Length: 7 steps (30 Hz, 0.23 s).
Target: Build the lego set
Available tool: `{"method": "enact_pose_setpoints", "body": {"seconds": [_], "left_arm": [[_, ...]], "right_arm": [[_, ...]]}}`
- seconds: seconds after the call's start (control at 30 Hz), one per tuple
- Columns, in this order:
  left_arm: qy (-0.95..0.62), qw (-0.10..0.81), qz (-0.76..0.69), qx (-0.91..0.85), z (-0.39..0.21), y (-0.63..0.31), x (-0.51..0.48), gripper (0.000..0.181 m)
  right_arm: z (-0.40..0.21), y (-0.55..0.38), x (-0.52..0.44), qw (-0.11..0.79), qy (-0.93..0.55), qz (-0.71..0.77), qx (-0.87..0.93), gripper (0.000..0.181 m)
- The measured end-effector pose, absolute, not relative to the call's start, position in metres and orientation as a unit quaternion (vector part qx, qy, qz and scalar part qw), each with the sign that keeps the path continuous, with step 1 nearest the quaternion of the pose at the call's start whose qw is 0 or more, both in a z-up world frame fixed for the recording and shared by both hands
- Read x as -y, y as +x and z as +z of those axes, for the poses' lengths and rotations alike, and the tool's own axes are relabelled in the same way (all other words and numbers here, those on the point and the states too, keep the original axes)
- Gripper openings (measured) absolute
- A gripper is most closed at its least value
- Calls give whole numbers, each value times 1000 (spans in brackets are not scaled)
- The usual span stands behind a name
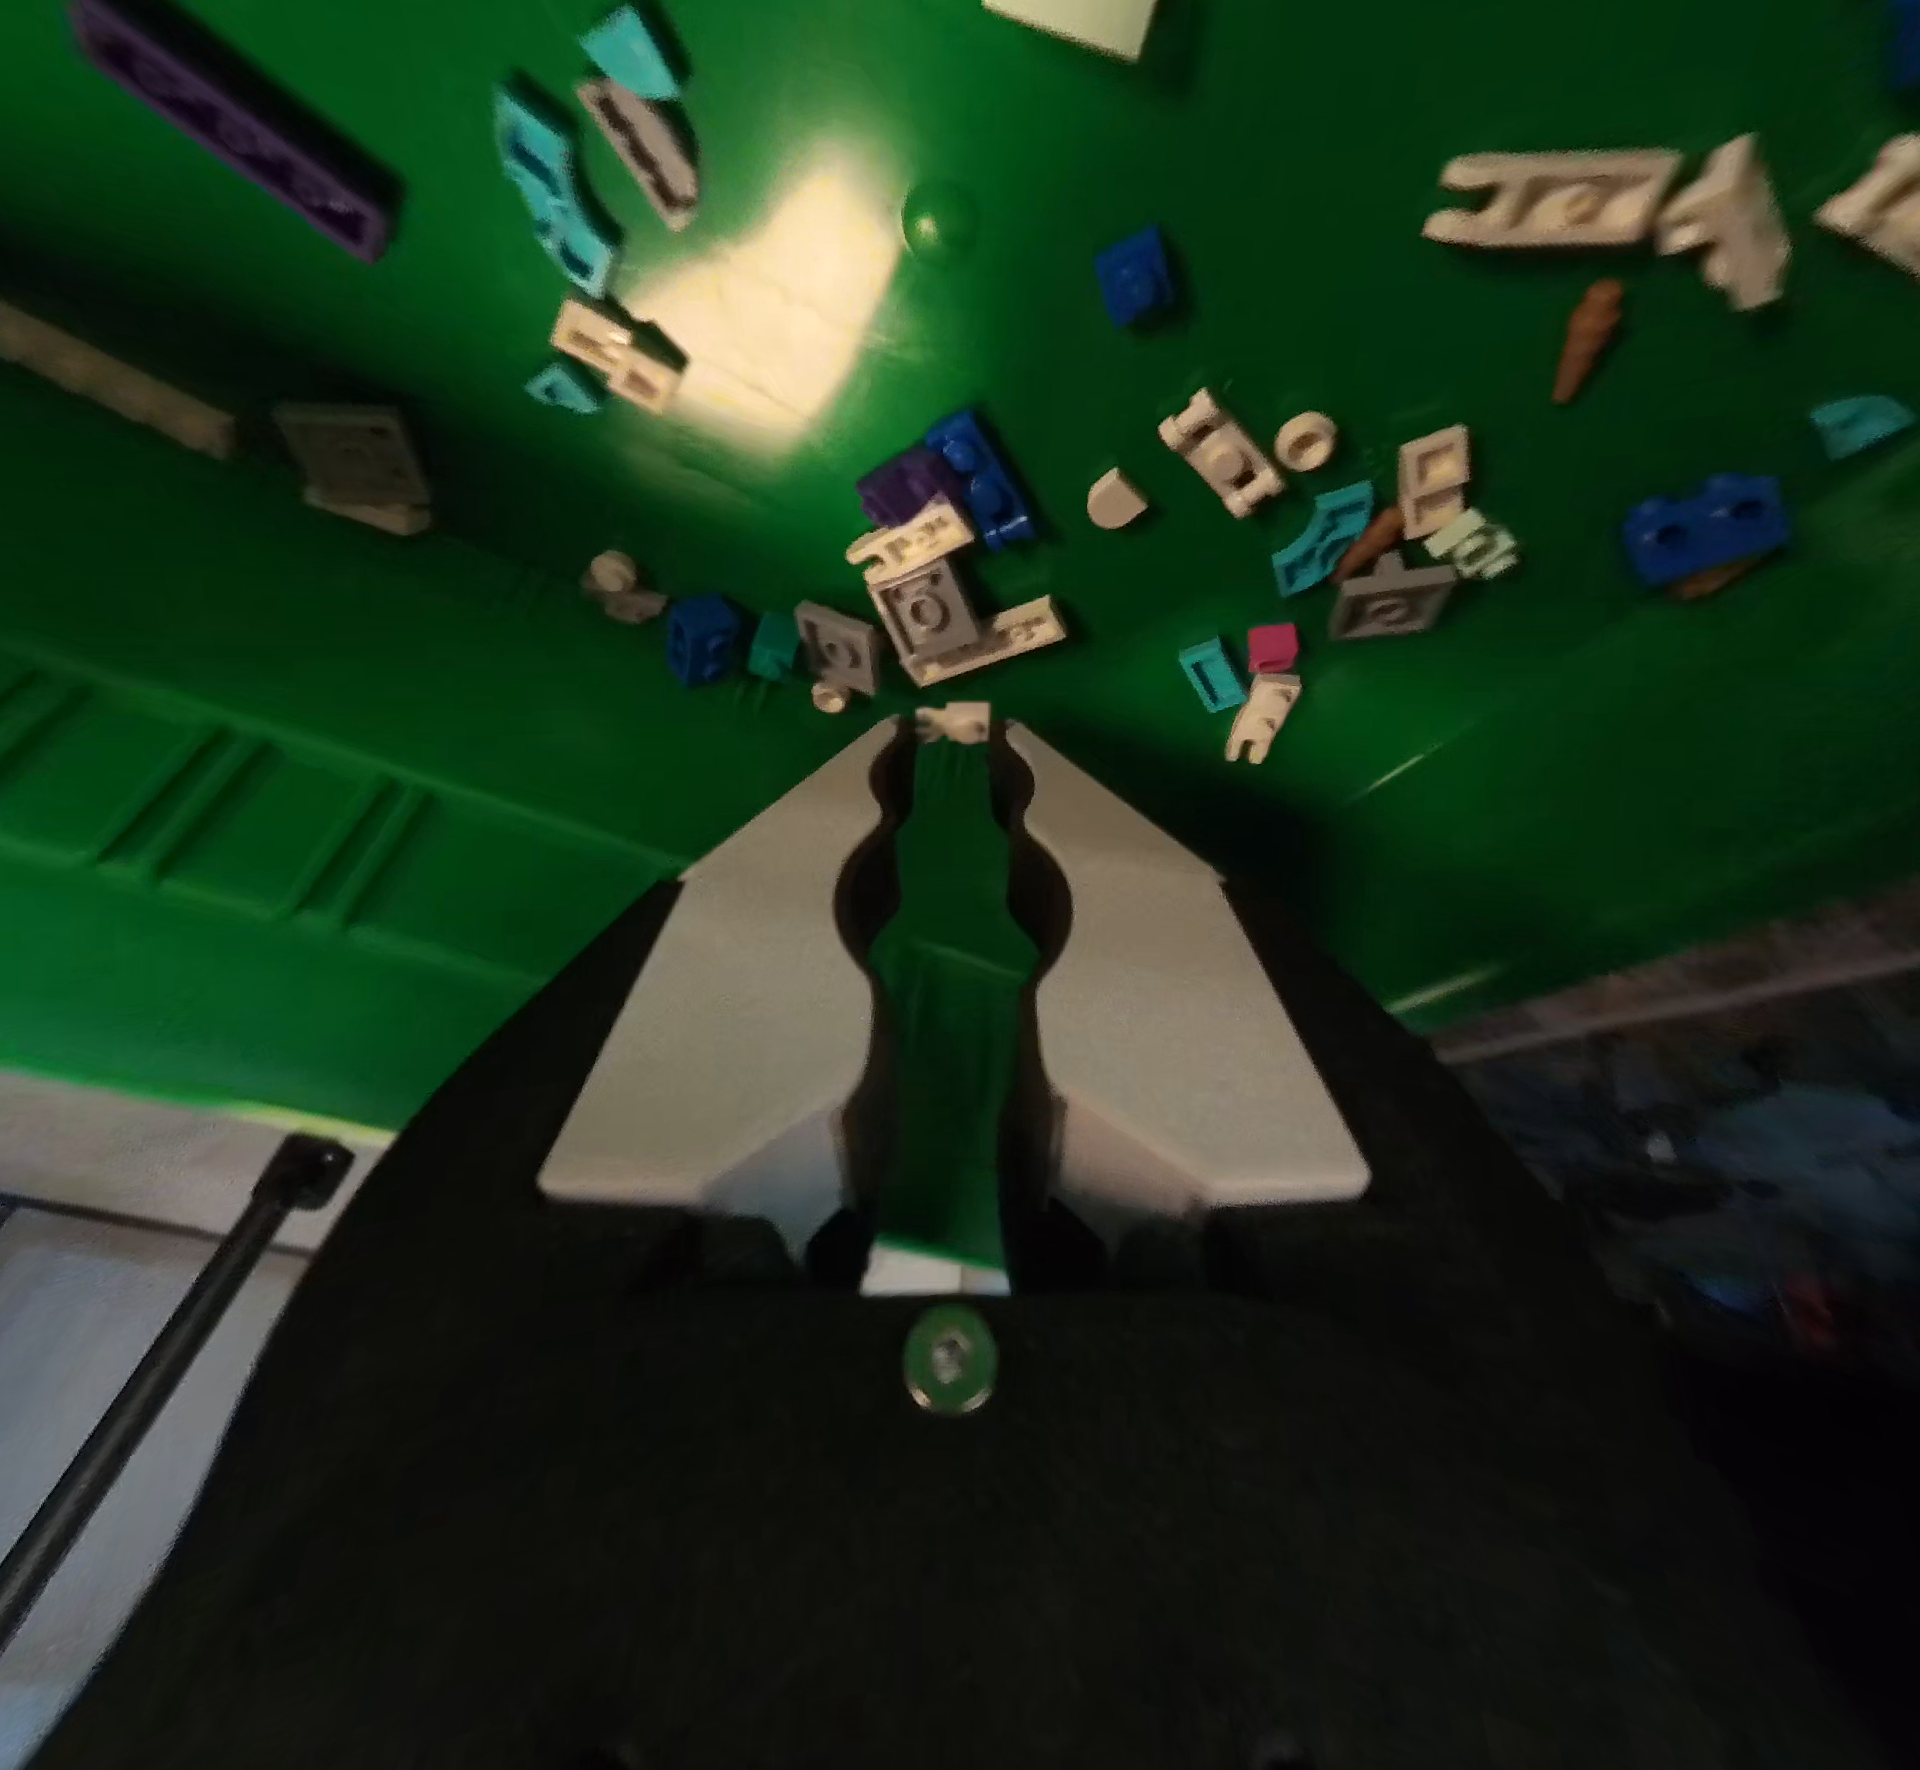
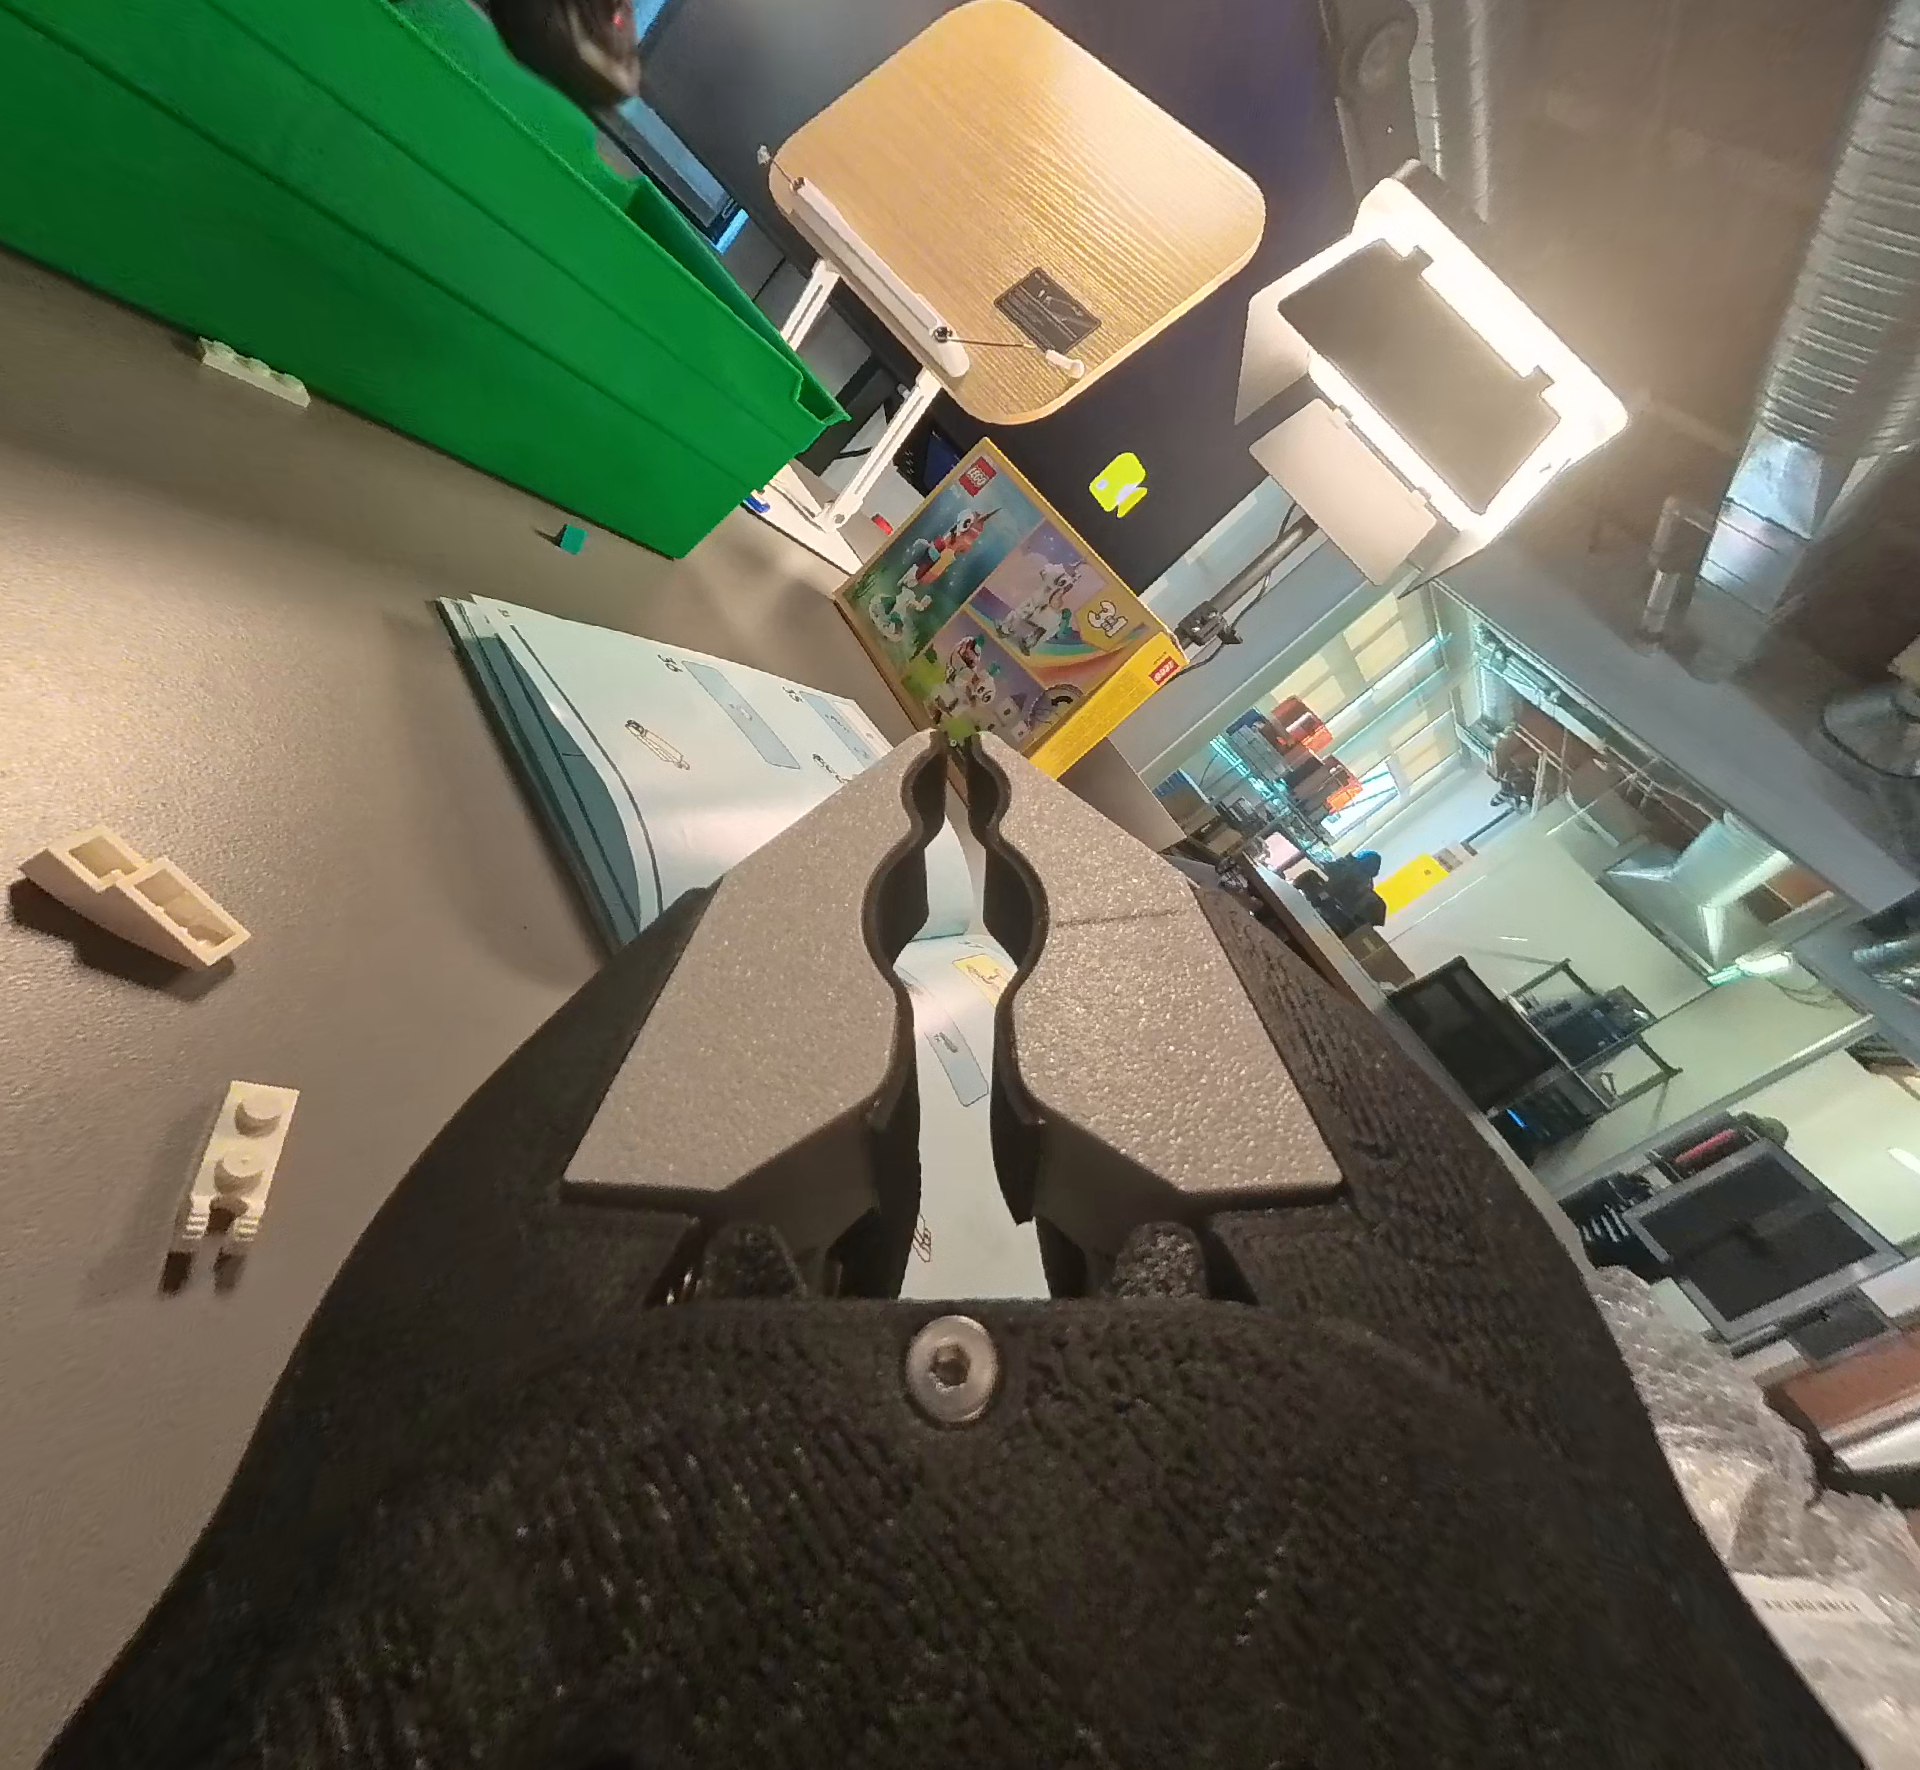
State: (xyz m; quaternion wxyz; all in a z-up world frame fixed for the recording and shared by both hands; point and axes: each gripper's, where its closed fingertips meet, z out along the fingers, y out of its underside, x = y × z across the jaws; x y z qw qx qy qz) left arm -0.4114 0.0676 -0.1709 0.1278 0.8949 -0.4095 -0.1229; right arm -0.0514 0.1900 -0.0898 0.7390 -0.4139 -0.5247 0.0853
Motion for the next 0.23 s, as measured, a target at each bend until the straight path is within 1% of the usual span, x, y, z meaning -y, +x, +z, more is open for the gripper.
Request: {"method": "enact_pose_setpoints", "body": {"seconds": [0.1, 0.23], "left_arm": [[889, 50, -132, 436, -144, -395, -81, 14], [855, -73, -161, 487, -92, -348, -104, 13]], "right_arm": [[-89, -51, -191, 740, -416, 87, 522, 1], [-88, -51, -191, 742, -416, 90, 518, 1]]}}
